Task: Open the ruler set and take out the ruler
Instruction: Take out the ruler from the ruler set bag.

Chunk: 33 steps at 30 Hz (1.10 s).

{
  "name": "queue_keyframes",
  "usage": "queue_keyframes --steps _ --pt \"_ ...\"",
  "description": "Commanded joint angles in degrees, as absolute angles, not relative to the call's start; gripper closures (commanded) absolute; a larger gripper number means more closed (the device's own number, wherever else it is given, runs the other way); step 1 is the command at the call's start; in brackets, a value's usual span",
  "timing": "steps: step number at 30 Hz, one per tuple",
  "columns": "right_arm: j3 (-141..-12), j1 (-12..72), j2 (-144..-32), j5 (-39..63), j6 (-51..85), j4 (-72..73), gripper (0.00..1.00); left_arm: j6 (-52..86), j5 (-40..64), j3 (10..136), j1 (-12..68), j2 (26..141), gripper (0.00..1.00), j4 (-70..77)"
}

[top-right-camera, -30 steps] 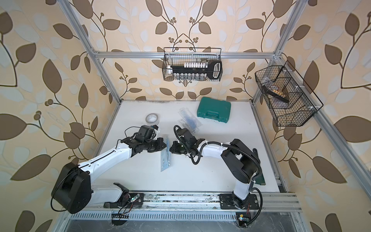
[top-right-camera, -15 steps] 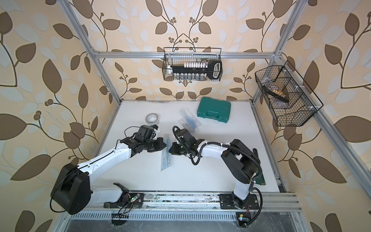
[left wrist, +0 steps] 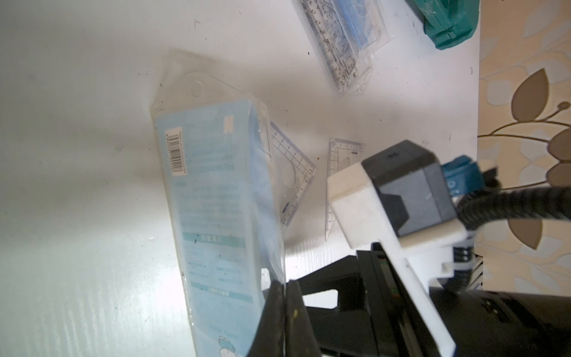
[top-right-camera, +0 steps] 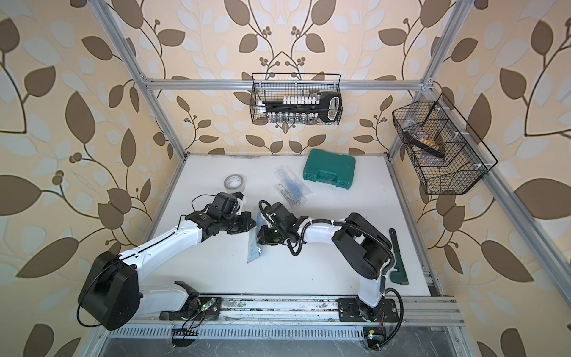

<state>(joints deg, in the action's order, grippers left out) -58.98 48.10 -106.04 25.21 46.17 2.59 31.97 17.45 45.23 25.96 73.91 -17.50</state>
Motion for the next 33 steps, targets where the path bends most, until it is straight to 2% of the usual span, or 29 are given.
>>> queue_keyframes --steps 1,10,21,33 --pt "-60.9 48.73 -108.2 27.5 45.35 1.49 0.72 32.21 16.48 46.76 26.54 73.21 1.0 -14.99" --pt "-61.74 49.22 -113.23 28.19 48.54 6.05 0.74 32.87 16.45 46.76 26.55 72.17 1.0 -14.45" --pt "-61.69 48.81 -111.74 27.54 49.49 9.01 1.0 32.95 15.71 46.32 26.54 72.16 1.0 -15.21" --pt "-57.99 46.46 -105.89 25.32 48.8 7.26 1.0 32.96 13.93 46.23 26.54 72.25 1.0 -16.13"
